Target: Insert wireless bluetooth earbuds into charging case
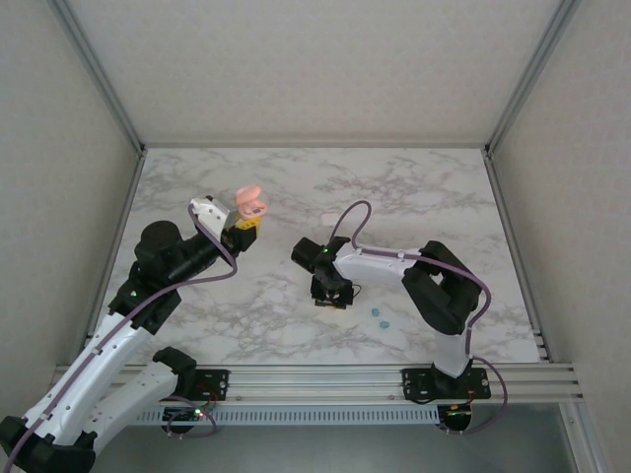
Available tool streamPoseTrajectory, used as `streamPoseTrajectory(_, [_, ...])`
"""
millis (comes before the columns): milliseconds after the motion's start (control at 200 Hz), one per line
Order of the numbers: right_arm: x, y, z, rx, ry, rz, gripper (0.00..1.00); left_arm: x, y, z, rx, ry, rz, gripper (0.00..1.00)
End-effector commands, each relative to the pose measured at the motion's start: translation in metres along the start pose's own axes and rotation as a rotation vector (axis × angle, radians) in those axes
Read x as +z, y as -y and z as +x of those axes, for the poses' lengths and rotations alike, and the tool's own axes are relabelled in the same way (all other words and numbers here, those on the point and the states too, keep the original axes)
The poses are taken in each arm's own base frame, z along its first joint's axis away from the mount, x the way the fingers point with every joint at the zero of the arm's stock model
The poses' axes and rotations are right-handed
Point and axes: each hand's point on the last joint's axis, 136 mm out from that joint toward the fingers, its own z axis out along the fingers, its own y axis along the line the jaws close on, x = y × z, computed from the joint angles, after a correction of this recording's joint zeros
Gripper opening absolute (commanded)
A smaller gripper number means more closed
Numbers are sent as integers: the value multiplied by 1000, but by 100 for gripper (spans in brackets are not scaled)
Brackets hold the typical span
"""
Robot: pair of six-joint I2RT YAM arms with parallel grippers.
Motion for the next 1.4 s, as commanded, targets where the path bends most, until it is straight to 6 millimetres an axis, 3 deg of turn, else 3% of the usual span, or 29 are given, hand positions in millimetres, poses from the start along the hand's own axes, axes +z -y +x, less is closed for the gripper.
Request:
streamPoseTrajectory(0, [-2,7,-1,-35,16,66,30,-5,-1,-17,13,51,-4,17])
streamPoseTrajectory(506, [-11,12,-4,-65,38,89,23,-3,-1,-16,6,48,-2,17])
streamPoseTrajectory(641, [-29,11,-9,-73,86,53,22,-2,0,-16,1,46,5,17])
streamPoseTrajectory(781, [-86,4,-23,-95,233,-109,22,4,3,-12,-14,48,32,17])
streamPoseTrajectory(956, [-211,-14,-40,-178,537,-461,23,18,18,-11,-72,74,146,17])
streamPoseTrajectory(1051, [-278,-19,-37,-256,671,-618,23,26,30,-14,-93,93,230,17])
streamPoseTrajectory(1136, [-324,-22,-30,-326,758,-719,23,31,41,-18,-86,116,288,17])
streamPoseTrajectory(1261, [-366,-29,-21,-416,848,-833,23,36,48,-21,-77,127,333,17])
streamPoseTrajectory(1392, [-380,-44,-18,-490,860,-879,23,37,56,-23,-62,133,376,16])
